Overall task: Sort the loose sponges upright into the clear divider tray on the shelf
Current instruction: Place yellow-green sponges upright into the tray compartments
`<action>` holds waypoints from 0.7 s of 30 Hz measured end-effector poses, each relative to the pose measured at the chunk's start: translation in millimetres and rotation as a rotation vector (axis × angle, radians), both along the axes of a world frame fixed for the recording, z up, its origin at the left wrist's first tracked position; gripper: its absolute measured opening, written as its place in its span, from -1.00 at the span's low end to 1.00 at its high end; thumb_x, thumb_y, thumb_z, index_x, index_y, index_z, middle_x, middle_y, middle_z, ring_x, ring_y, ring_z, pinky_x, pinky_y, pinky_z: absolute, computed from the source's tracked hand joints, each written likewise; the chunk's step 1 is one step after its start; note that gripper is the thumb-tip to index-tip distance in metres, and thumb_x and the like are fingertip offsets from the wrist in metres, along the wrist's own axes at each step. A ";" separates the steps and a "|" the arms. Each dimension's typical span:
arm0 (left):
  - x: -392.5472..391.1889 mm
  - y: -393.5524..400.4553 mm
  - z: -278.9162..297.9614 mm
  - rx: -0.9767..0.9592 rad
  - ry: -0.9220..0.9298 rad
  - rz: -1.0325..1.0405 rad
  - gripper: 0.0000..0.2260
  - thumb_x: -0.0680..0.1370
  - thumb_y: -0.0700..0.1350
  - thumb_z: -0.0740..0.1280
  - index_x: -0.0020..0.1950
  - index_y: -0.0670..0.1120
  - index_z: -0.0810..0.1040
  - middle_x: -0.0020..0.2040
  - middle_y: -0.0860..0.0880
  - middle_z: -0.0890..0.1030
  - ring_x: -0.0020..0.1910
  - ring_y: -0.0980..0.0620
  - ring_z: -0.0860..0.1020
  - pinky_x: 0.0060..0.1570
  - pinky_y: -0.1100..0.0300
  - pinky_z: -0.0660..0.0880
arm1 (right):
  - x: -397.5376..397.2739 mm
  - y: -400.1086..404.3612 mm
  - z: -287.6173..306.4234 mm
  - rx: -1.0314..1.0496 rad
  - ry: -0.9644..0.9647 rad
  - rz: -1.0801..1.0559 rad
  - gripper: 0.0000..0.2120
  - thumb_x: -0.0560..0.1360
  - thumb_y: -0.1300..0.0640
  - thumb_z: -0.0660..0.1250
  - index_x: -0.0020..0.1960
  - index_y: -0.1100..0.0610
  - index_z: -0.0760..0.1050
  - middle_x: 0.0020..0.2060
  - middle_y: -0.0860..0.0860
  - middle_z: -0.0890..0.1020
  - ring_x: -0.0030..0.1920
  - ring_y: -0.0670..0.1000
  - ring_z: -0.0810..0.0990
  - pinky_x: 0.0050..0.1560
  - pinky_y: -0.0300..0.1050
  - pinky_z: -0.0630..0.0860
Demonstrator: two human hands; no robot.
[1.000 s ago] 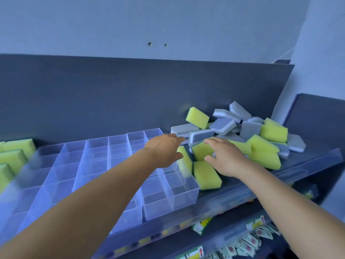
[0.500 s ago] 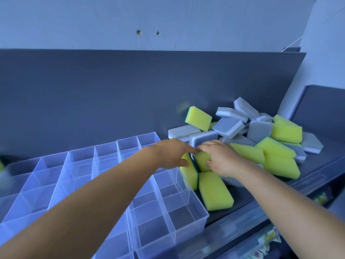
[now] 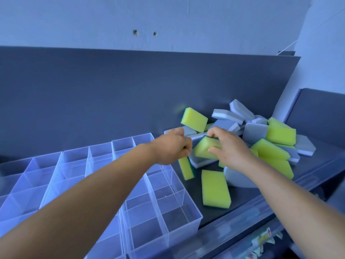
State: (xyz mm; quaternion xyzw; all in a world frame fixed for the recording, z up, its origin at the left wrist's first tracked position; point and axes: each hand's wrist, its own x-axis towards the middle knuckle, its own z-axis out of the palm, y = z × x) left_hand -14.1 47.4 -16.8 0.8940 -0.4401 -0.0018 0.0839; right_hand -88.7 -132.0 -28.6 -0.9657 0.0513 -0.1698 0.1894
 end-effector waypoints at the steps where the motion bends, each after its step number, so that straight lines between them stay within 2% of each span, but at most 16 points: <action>1: -1.2 1.8 3.8 -0.016 -0.030 0.014 -0.84 0.61 -0.07 0.20 0.08 -0.10 0.52 -0.01 -0.02 0.28 0.06 -0.04 0.36 0.05 0.10 0.41 | -3.0 0.3 2.6 0.018 -0.030 -0.005 -0.72 0.49 0.15 0.33 0.18 0.04 0.39 0.17 -0.03 0.52 0.20 0.06 0.45 0.09 -0.08 0.38; 6: -22.9 10.2 22.0 -0.063 -0.095 0.137 -0.79 0.62 -0.06 0.18 0.06 -0.15 0.54 0.05 -0.08 0.35 -0.05 -0.09 0.42 0.05 0.03 0.46 | -19.0 10.3 13.2 0.127 -0.107 0.042 -0.70 0.50 0.11 0.33 0.21 0.00 0.39 0.11 -0.10 0.54 0.16 0.02 0.50 0.14 -0.06 0.43; 9: -41.9 20.5 32.7 -0.162 -0.137 0.210 -0.80 0.62 -0.06 0.17 -0.05 -0.13 0.51 -0.01 -0.05 0.33 -0.11 -0.07 0.38 -0.05 0.09 0.43 | -26.6 20.4 16.7 0.204 -0.120 0.066 -0.74 0.50 0.11 0.32 0.17 -0.01 0.39 0.03 -0.12 0.55 0.07 0.00 0.54 0.07 -0.08 0.46; 12: -56.8 33.8 40.4 -0.255 -0.198 0.307 -0.77 0.62 -0.08 0.15 -0.05 -0.21 0.51 -0.01 -0.11 0.38 -0.05 -0.10 0.41 -0.06 0.05 0.46 | -32.0 35.2 18.6 0.263 -0.152 0.084 -0.76 0.49 0.10 0.33 0.13 0.00 0.41 -0.02 -0.12 0.55 0.03 0.01 0.55 0.04 -0.08 0.47; 14: -65.4 44.9 38.7 -0.283 -0.163 0.359 -0.76 0.62 -0.09 0.15 -0.06 -0.21 0.52 0.01 -0.14 0.40 -0.02 -0.16 0.47 -0.02 -0.01 0.50 | -33.9 48.7 17.9 0.292 -0.148 0.104 -0.78 0.49 0.10 0.33 0.11 0.00 0.42 -0.07 -0.13 0.55 0.01 0.02 0.56 0.05 -0.05 0.49; 16: -72.2 58.5 32.9 -0.327 -0.135 0.398 -0.78 0.61 -0.10 0.17 -0.09 -0.18 0.54 -0.03 -0.13 0.43 -0.02 -0.17 0.50 -0.02 0.00 0.51 | -34.0 63.7 15.8 0.302 -0.145 0.131 -0.81 0.49 0.10 0.33 0.08 0.01 0.42 -0.07 -0.11 0.55 -0.01 0.04 0.56 -0.06 -0.10 0.46; 18: -79.4 73.9 29.1 -0.410 -0.137 0.421 -0.80 0.59 -0.13 0.19 -0.10 -0.17 0.56 -0.14 -0.06 0.44 0.00 -0.12 0.48 -0.05 0.11 0.49 | -34.0 79.7 14.2 0.325 -0.159 0.162 -0.84 0.49 0.12 0.34 0.05 0.03 0.43 -0.07 -0.08 0.56 -0.03 0.05 0.56 -0.15 -0.14 0.40; 20: -89.4 89.3 31.8 -0.500 -0.140 0.421 -0.83 0.58 -0.16 0.24 -0.04 -0.18 0.61 -0.21 0.06 0.41 0.01 0.07 0.38 -0.11 0.32 0.34 | -33.3 95.7 13.3 0.359 -0.174 0.212 -0.85 0.49 0.14 0.34 0.02 0.03 0.41 -0.09 -0.06 0.57 -0.05 0.07 0.56 -0.11 -0.10 0.44; 21: -95.0 97.1 35.6 -0.532 -0.131 0.420 -0.85 0.56 -0.17 0.27 0.01 -0.16 0.61 -0.18 0.11 0.39 0.04 0.14 0.33 -0.12 0.42 0.27 | -33.2 104.2 13.7 0.374 -0.181 0.236 -0.86 0.49 0.14 0.34 0.00 0.02 0.41 -0.11 -0.06 0.57 -0.06 0.07 0.57 -0.10 -0.09 0.46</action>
